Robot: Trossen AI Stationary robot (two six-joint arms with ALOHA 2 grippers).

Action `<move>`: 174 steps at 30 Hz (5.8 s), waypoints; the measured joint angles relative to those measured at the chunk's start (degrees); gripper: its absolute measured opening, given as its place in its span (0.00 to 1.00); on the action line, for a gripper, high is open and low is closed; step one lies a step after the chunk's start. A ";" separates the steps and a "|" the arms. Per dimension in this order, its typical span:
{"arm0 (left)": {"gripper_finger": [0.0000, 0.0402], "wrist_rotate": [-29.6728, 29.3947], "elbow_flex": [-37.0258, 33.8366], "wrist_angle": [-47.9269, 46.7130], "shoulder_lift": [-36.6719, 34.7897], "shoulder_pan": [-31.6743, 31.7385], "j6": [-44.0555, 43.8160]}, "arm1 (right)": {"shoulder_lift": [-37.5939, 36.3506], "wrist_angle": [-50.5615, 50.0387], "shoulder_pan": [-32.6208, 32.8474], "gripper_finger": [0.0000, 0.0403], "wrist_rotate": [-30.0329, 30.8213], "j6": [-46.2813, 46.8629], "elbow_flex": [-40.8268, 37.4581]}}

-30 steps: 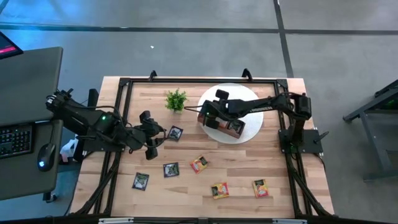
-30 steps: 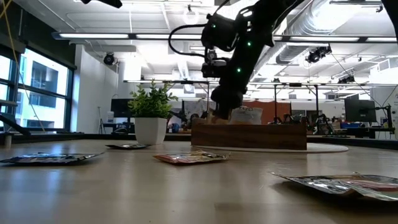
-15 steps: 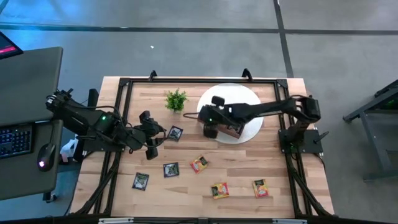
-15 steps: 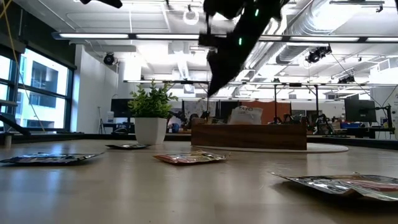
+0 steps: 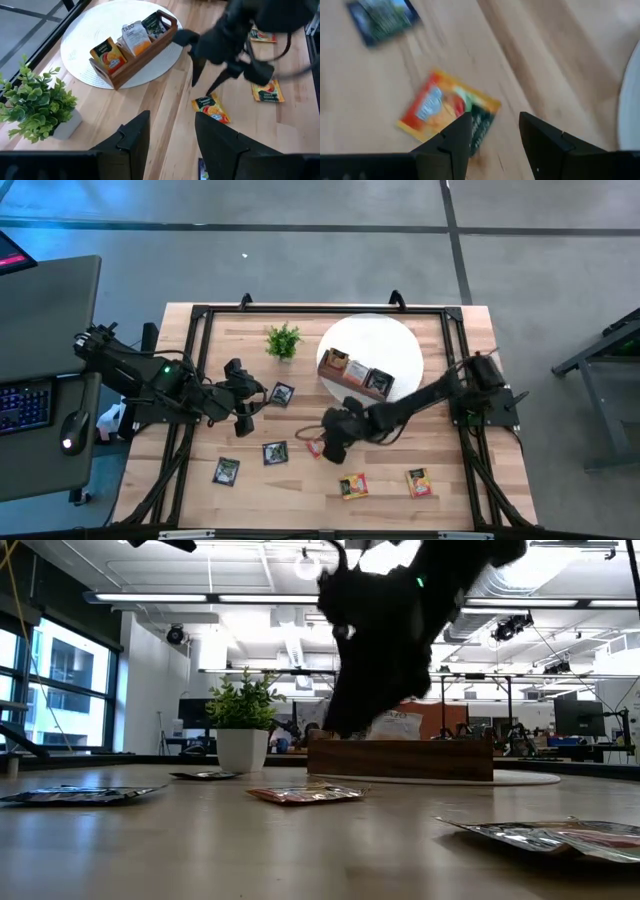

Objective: Pick & Place Tea
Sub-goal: Put the yellow tea bag into the left compartment of the wooden organizer

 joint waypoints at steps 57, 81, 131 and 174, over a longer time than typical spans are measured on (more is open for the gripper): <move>0.38 -1.33 0.00 -0.39 -0.02 0.00 -0.32 | -6.87 -4.58 -20.29 0.00 18.12 -44.21 1.81; 0.38 -1.57 0.00 -0.38 -0.02 0.00 -0.32 | -6.15 -6.76 -24.52 0.01 7.59 -34.34 1.96; 0.38 -1.97 0.00 1.72 -0.02 0.00 -3.59 | 0.59 0.01 12.89 0.41 -23.46 -41.95 2.02; 0.38 -1.61 0.00 0.93 0.00 0.02 -4.80 | -2.87 5.95 -2.26 0.04 36.70 -39.02 1.85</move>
